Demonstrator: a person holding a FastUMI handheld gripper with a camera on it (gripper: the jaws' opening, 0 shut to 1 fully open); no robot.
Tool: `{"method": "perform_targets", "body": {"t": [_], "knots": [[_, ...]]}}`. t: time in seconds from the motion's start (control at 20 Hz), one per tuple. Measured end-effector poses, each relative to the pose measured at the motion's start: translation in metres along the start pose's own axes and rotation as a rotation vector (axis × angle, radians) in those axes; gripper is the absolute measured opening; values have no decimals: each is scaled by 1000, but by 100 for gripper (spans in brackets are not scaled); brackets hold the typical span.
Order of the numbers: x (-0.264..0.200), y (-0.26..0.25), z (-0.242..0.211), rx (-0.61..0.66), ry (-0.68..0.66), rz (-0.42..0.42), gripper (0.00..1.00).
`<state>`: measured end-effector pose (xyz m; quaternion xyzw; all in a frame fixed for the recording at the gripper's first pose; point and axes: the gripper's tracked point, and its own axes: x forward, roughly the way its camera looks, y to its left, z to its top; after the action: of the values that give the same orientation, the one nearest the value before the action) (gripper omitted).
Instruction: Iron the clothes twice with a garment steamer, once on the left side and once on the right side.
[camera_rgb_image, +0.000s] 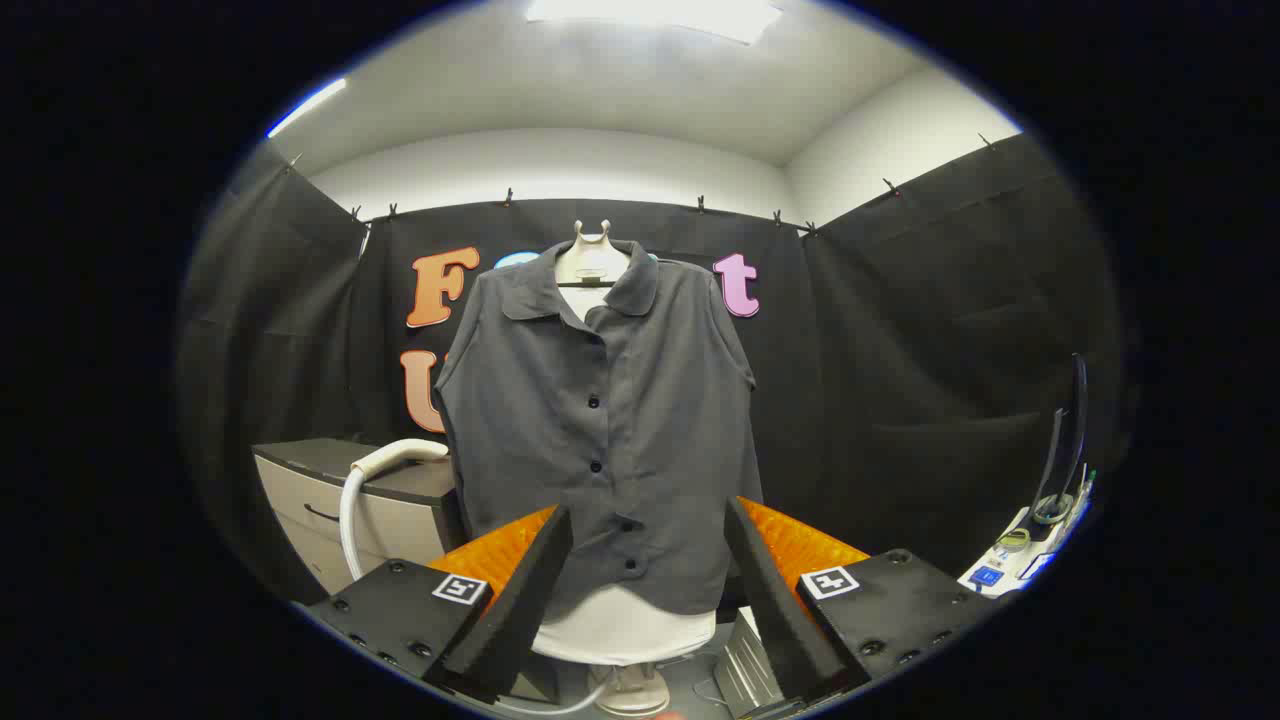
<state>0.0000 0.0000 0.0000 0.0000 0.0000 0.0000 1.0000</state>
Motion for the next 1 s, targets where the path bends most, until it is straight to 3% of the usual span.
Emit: {"method": "perform_targets", "body": {"t": [1.0], "knots": [[17, 30, 12, 38, -20, 44, 98]]}}
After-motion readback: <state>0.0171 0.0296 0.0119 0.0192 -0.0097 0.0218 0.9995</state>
